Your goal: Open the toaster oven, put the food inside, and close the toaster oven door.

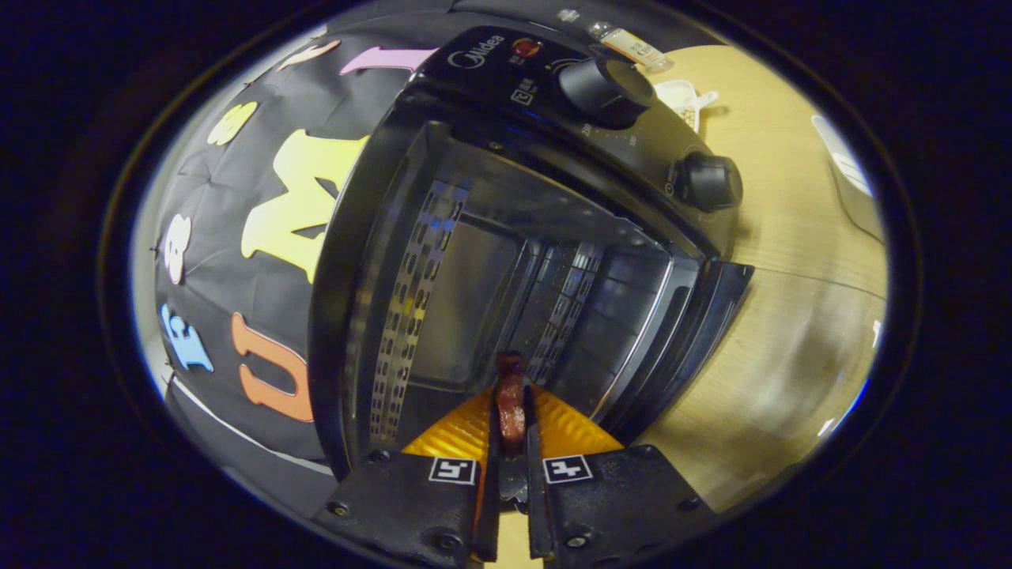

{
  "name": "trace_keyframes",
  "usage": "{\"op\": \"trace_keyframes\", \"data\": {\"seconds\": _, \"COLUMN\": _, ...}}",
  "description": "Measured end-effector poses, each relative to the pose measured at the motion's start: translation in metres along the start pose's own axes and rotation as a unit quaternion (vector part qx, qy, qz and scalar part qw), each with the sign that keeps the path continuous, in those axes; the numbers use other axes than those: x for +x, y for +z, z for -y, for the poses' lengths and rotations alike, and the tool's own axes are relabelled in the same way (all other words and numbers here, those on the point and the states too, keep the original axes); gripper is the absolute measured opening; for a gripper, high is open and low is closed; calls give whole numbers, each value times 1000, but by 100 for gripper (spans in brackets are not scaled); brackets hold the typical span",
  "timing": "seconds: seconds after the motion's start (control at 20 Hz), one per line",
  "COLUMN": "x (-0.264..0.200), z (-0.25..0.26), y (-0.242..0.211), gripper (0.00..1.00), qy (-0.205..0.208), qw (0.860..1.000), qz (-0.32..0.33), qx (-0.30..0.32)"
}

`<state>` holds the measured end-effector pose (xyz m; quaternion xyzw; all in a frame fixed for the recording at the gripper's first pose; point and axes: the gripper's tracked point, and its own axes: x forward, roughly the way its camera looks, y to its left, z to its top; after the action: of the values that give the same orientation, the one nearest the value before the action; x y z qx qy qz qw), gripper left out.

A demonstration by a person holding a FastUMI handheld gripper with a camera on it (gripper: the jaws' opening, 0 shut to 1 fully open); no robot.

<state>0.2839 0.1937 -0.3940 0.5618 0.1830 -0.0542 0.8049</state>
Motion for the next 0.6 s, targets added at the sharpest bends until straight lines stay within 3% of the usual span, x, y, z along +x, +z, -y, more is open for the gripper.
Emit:
{"op": "trace_keyframes", "data": {"seconds": 0.15, "x": 1, "z": 5, "y": -1, "gripper": 22, "qy": -21, "qw": 999, "qz": 9, "qx": -45}}
{"op": "trace_keyframes", "data": {"seconds": 0.2, "x": 2, "z": 8, "y": -2, "gripper": 31, "qy": -29, "qw": 998, "qz": 7, "qx": -63}}
{"op": "trace_keyframes", "data": {"seconds": 0.3, "x": 1, "z": 8, "y": -1, "gripper": 39, "qy": -34, "qw": 994, "qz": 10, "qx": -99}}
{"op": "trace_keyframes", "data": {"seconds": 0.6, "x": -5, "z": 12, "y": 3, "gripper": 88, "qy": -54, "qw": 966, "qz": 10, "qx": -254}}
